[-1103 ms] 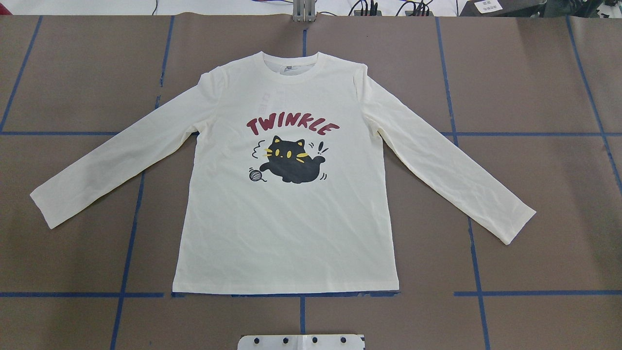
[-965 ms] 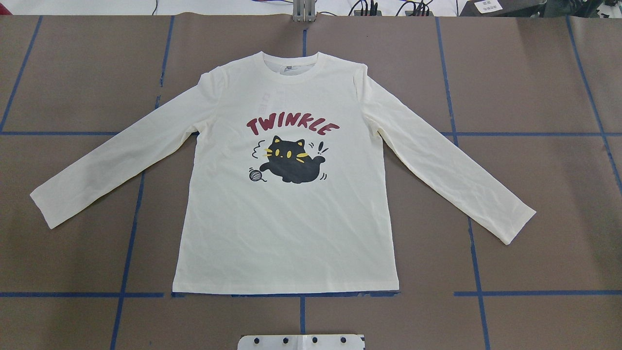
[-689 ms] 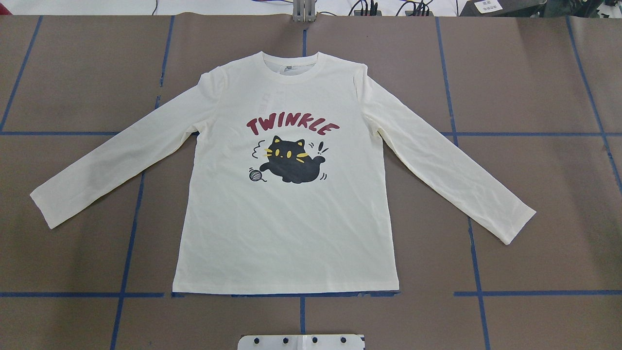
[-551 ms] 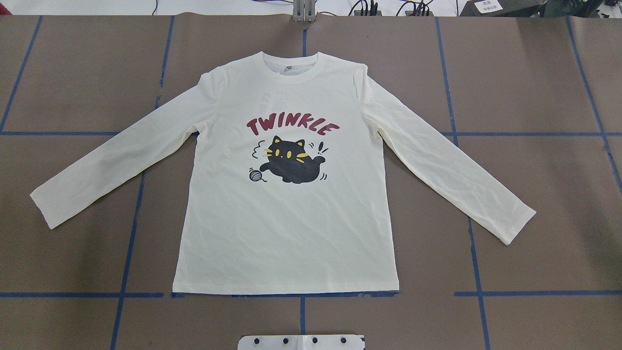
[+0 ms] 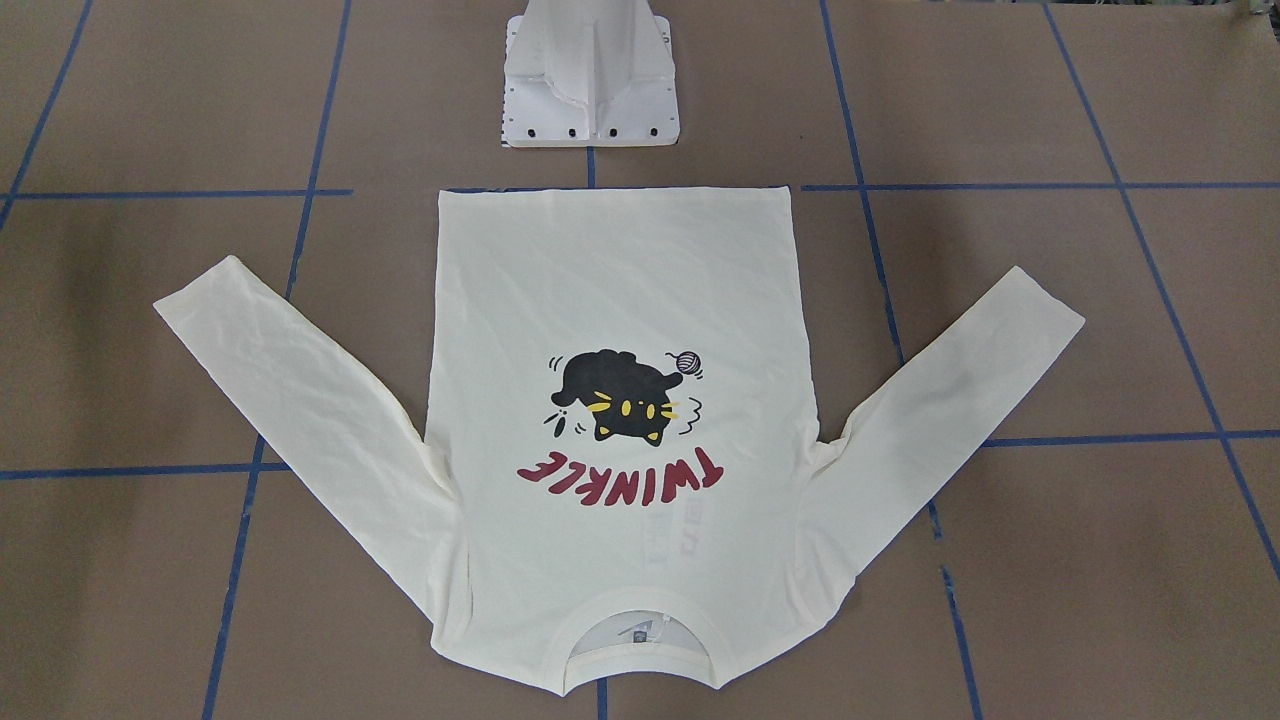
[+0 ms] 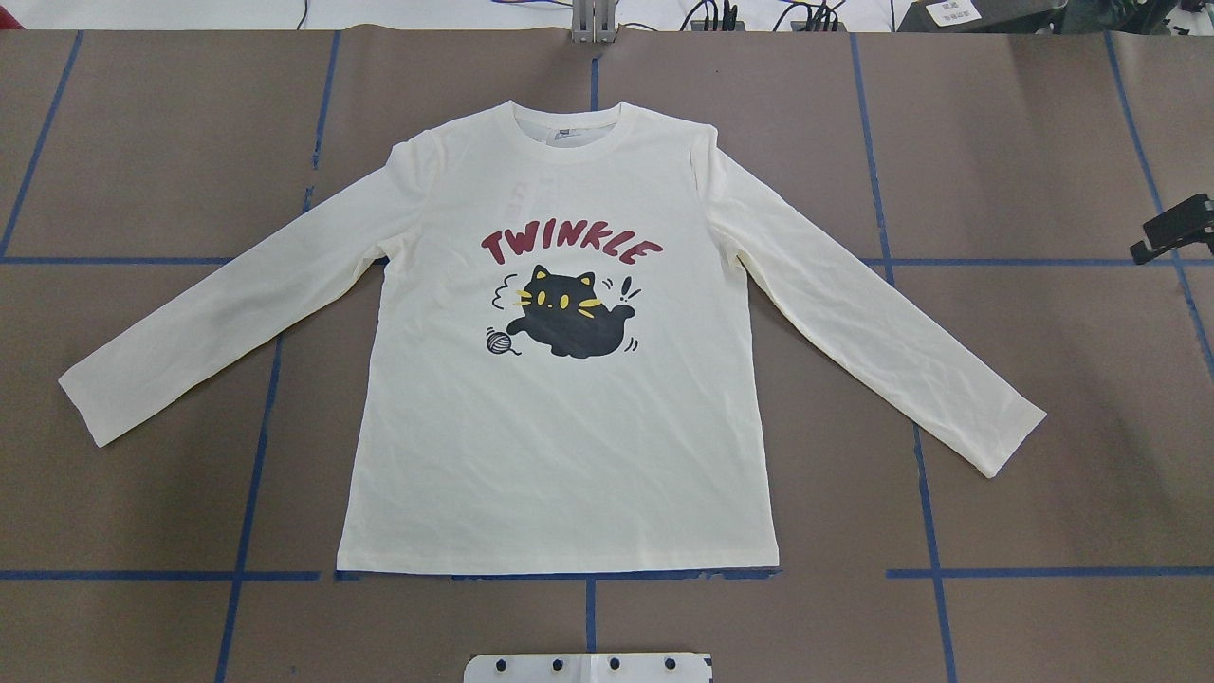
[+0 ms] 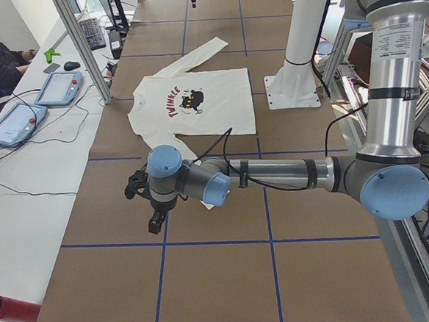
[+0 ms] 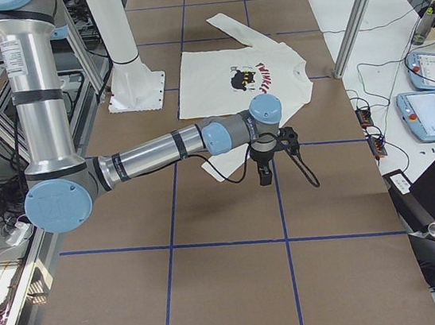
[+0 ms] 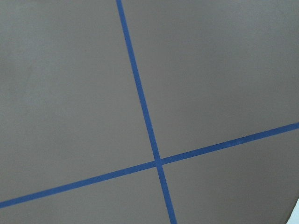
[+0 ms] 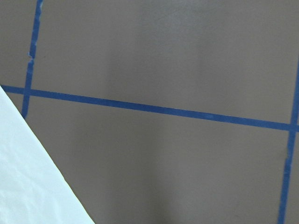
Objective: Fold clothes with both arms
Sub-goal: 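Move the right gripper in toward the sleeve nearest it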
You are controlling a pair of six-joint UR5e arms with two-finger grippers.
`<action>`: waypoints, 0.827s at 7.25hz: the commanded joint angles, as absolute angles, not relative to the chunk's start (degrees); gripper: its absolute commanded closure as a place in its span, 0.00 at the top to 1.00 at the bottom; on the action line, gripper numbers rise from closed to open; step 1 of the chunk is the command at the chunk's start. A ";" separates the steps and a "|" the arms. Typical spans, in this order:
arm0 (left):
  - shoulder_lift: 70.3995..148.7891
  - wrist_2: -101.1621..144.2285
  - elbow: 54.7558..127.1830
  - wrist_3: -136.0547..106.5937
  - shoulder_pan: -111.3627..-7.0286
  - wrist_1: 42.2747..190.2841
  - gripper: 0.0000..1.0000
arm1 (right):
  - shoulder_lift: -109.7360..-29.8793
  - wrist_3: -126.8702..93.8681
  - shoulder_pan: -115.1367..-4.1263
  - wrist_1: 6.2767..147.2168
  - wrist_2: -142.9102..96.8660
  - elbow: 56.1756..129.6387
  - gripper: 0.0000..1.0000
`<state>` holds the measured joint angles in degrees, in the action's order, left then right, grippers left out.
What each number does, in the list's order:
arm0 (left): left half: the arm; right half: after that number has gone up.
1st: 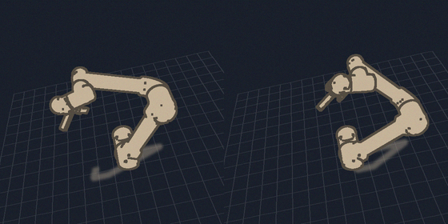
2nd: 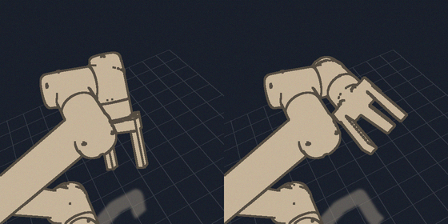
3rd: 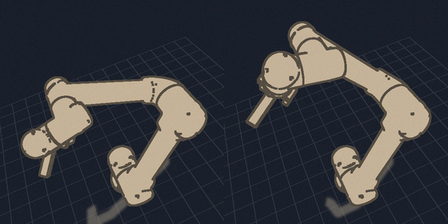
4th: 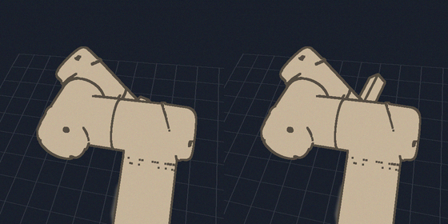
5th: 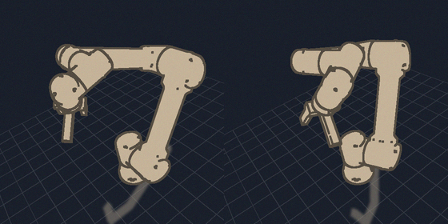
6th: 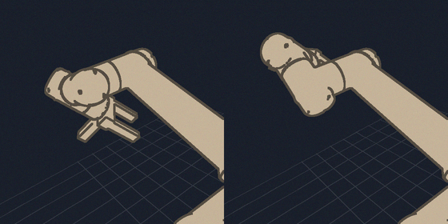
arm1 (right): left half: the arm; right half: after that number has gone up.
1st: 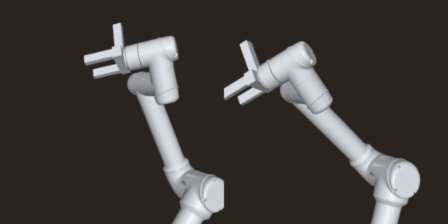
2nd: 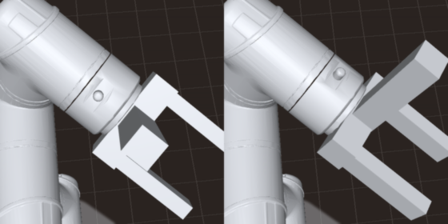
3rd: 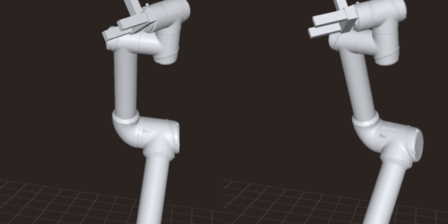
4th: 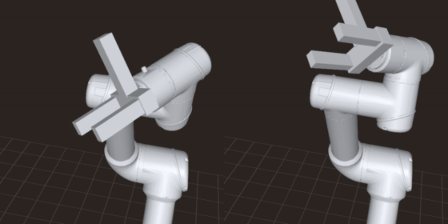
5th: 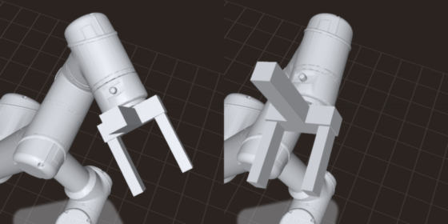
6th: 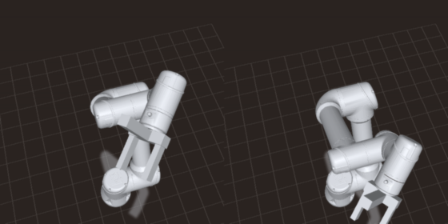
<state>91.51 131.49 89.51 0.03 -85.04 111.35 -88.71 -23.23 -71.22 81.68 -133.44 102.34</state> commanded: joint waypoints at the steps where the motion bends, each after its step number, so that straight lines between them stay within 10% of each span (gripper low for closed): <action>1: 90.53 131.40 90.17 0.26 -84.73 113.63 1.00 | -98.73 -41.09 -62.52 56.83 -131.84 103.01 1.00; 6: 90.18 132.01 90.88 -0.26 -84.73 115.40 1.00 | -101.08 -62.72 -44.84 51.50 -118.22 106.88 1.00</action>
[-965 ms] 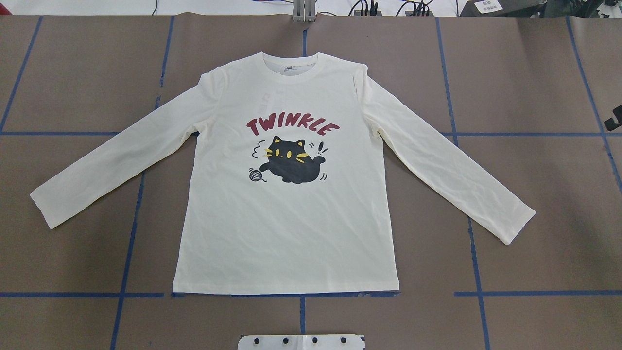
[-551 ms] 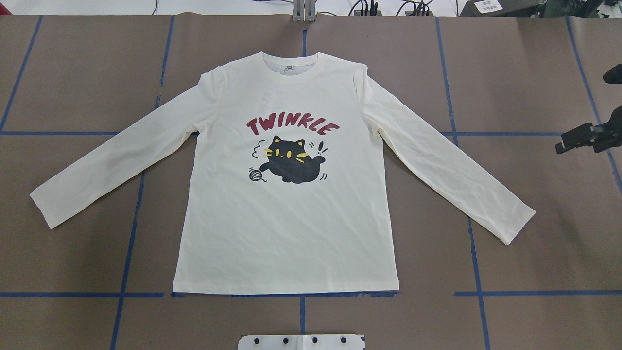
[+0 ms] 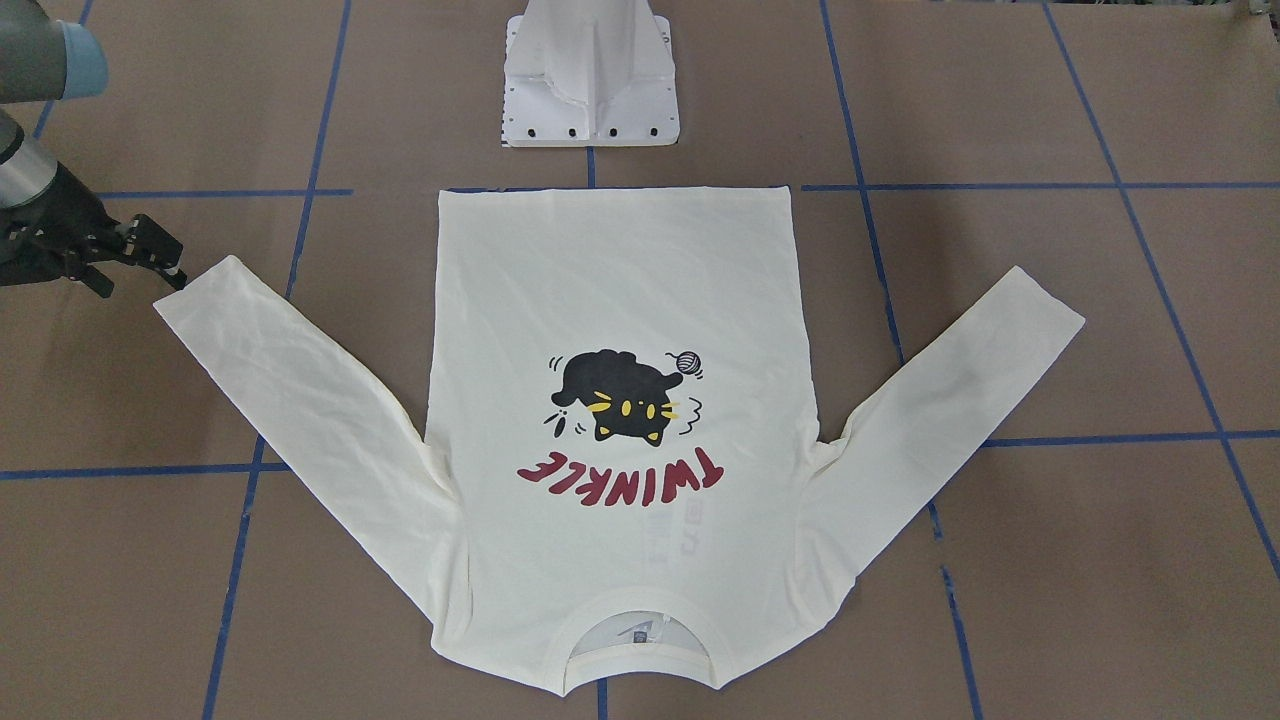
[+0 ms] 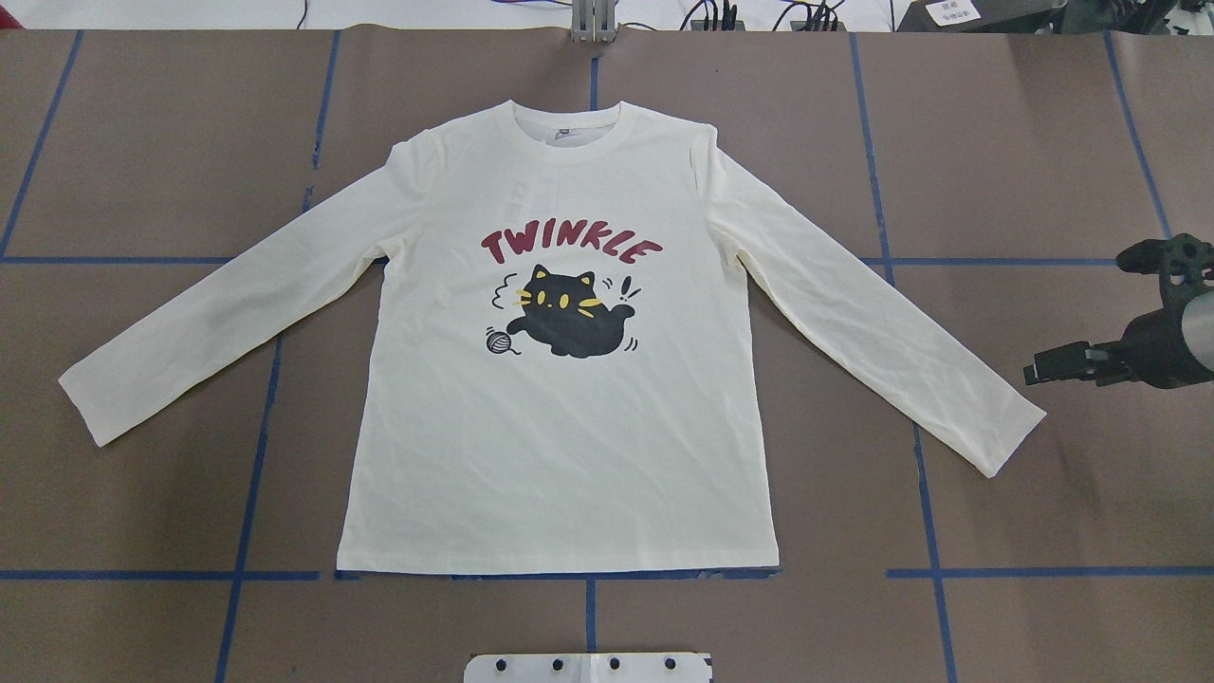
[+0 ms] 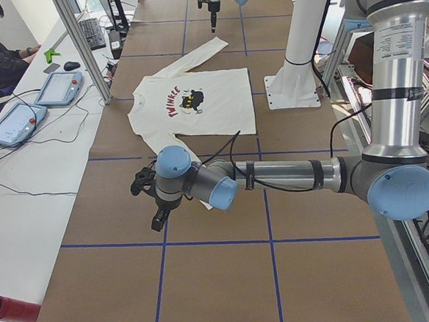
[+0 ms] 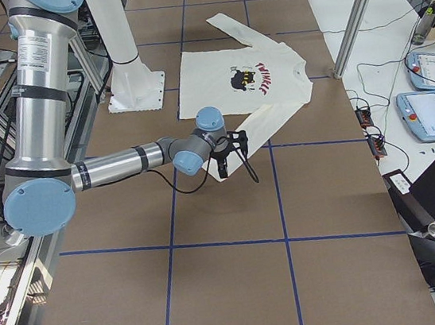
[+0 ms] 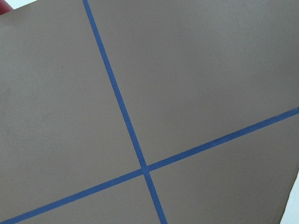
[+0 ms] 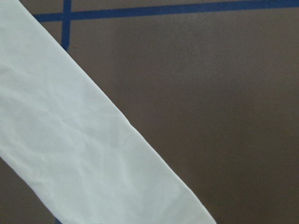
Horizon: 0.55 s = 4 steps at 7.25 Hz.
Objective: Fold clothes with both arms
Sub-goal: 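Lower the right gripper and grasp the cuff of the nearby sleeve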
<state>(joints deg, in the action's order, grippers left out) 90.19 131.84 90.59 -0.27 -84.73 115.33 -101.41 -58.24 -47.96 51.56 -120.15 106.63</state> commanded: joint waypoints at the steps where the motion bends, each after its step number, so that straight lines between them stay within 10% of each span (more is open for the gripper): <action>1: 90.18 132.01 90.97 -0.35 -84.73 115.40 1.00 | -100.73 -62.84 -43.43 51.76 -117.08 106.61 1.00; 4: 90.18 132.80 90.88 -0.26 -84.73 115.40 1.00 | -100.98 -62.93 -40.60 53.70 -114.61 106.08 1.00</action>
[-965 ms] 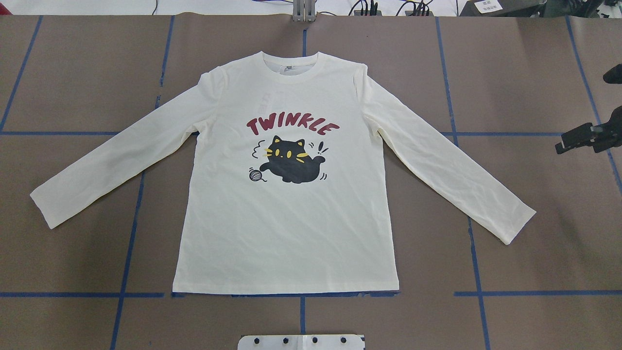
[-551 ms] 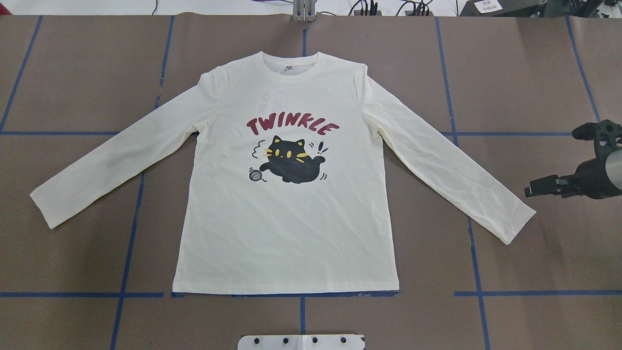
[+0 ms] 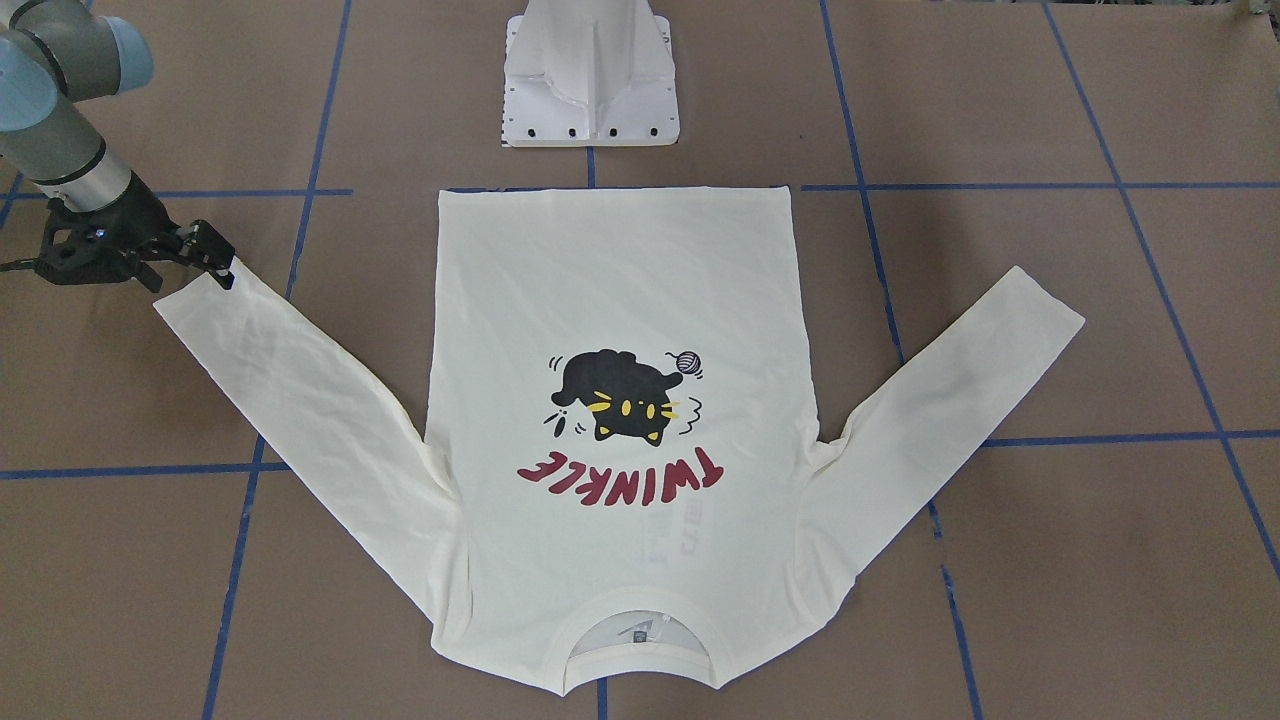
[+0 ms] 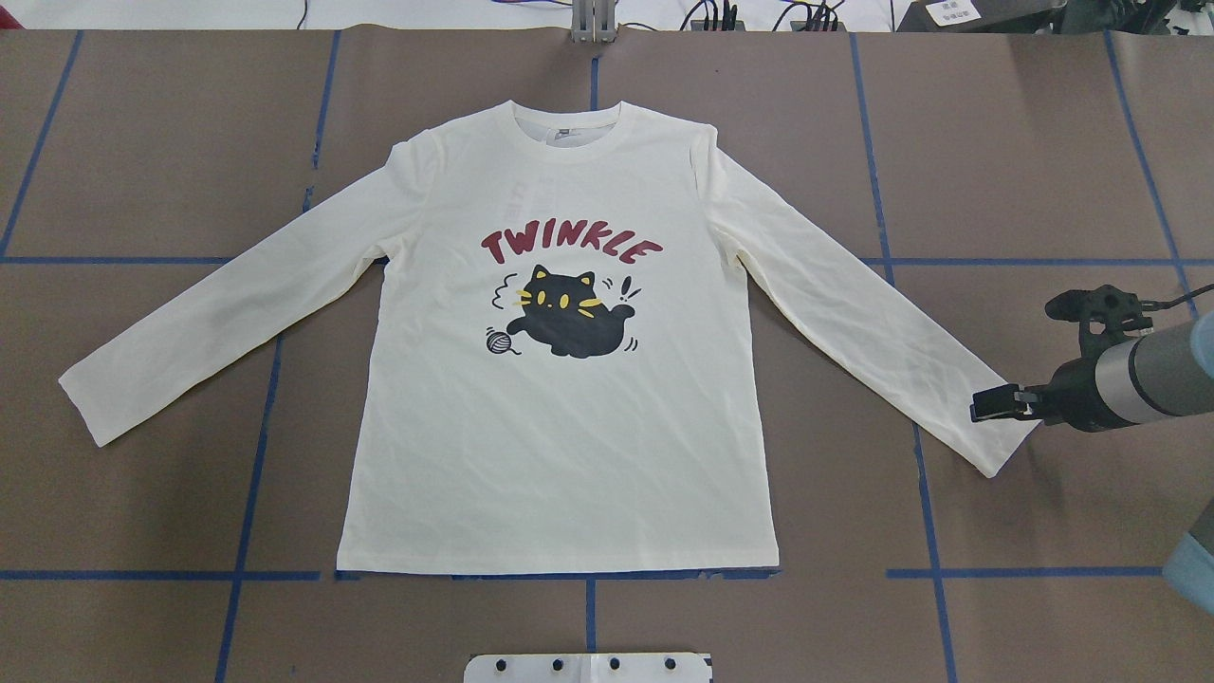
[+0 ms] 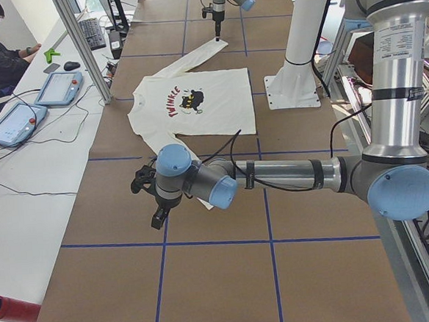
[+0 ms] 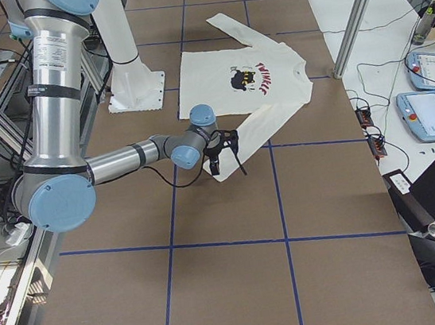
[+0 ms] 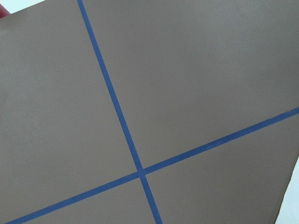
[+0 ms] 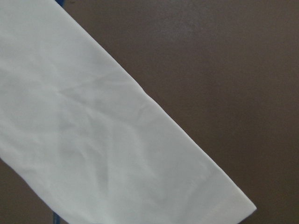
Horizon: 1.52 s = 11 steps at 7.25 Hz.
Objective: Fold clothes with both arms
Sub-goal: 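Lower the right gripper and grasp the cuff of the nearby sleeve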
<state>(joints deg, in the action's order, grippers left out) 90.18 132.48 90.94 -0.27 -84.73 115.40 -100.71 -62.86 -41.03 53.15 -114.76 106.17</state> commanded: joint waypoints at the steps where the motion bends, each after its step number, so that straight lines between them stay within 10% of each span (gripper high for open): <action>1: 90.18 132.80 90.97 -0.26 -84.73 115.40 1.00 | -101.25 -62.84 -40.61 53.79 -114.70 106.00 1.00; 6: 90.26 133.77 91.41 -0.35 -84.73 115.40 1.00 | -100.63 -62.75 -40.52 53.70 -115.40 102.92 0.96; 11: 90.35 134.21 92.37 -0.44 -84.73 115.23 1.00 | -100.55 -62.84 -40.52 53.70 -118.04 103.27 0.00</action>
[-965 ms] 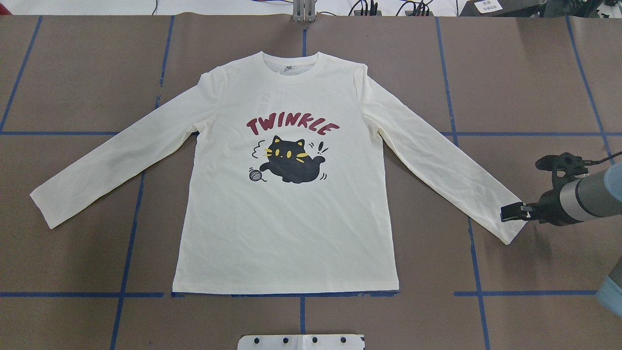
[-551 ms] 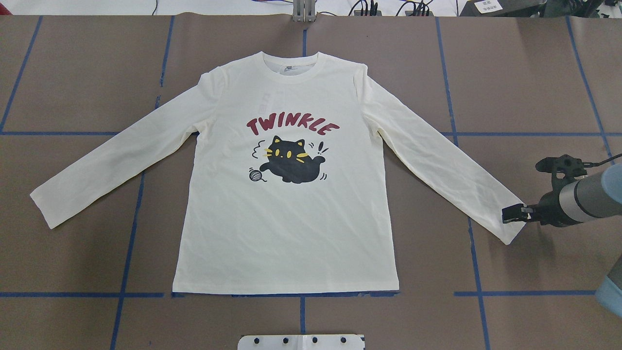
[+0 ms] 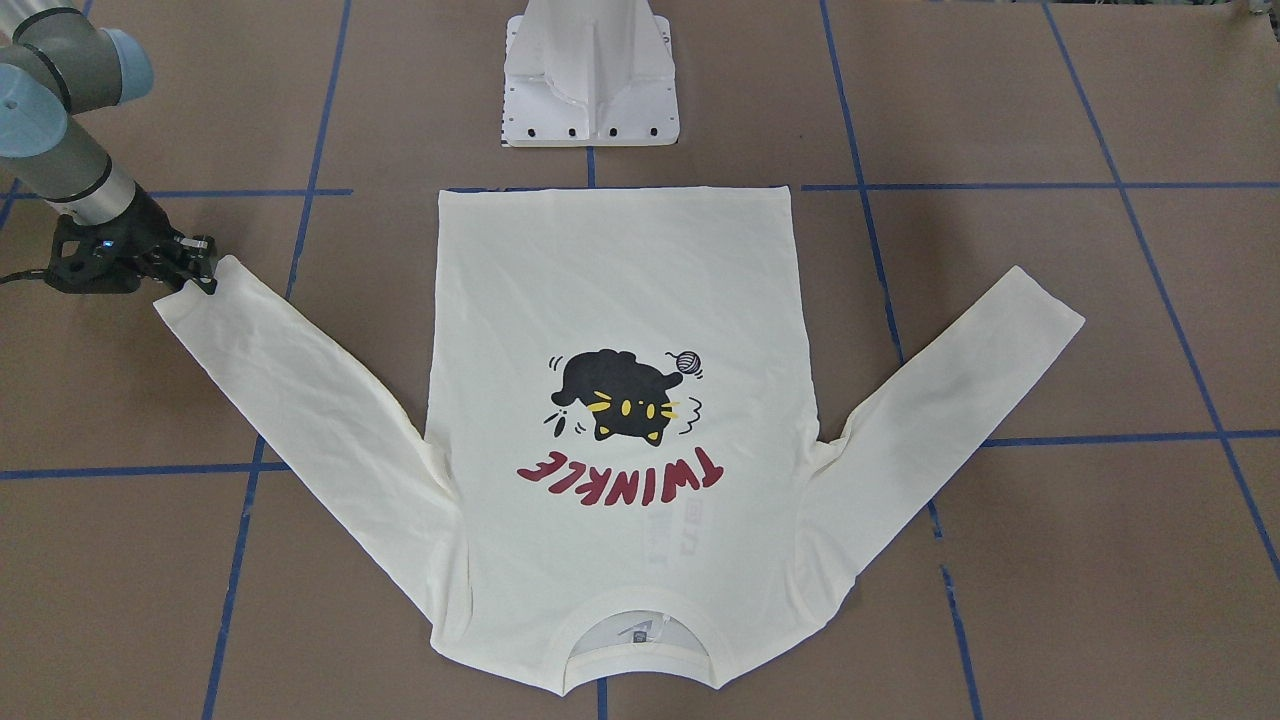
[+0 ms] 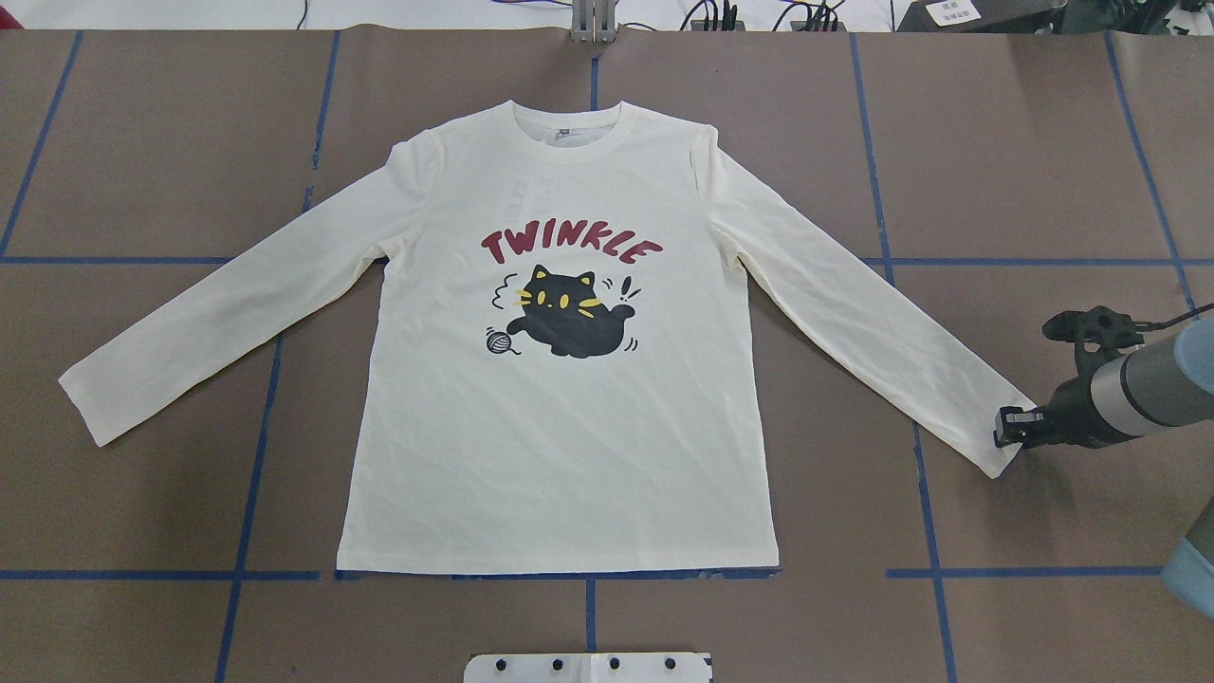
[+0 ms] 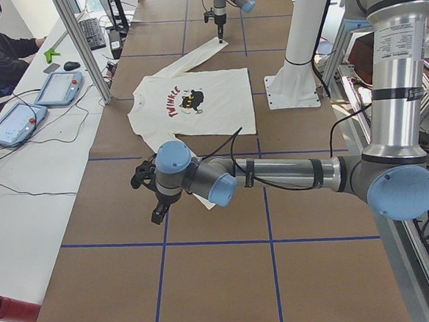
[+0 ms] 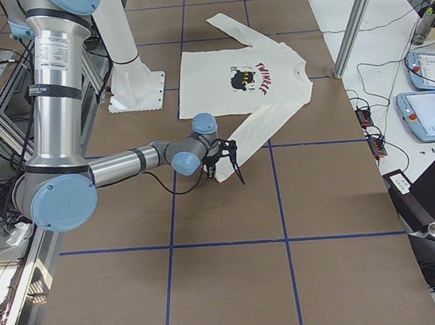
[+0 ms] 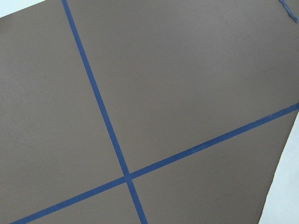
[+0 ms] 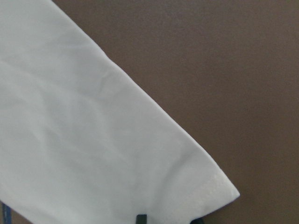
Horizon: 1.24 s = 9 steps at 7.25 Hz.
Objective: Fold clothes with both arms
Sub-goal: 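Lower the right gripper and grasp the cuff of the nearby sleeve, then carry the sleeve with the right gripper across the shirt toward the collar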
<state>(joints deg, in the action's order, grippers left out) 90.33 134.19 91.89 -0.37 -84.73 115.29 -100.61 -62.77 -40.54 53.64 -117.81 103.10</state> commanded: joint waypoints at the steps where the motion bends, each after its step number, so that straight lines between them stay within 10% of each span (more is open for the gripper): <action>1: 90.35 134.21 92.46 -0.53 -84.73 115.14 1.00 | -100.46 -62.84 -40.52 53.70 -118.04 103.62 0.00; 4: 90.53 135.00 93.07 -2.81 -84.73 115.22 1.00 | -97.67 -62.93 -40.61 53.79 -117.51 105.39 0.00; 9: 91.40 134.74 93.16 -2.81 -84.64 114.96 1.00 | -65.45 -62.93 -48.23 72.16 -118.73 93.57 0.00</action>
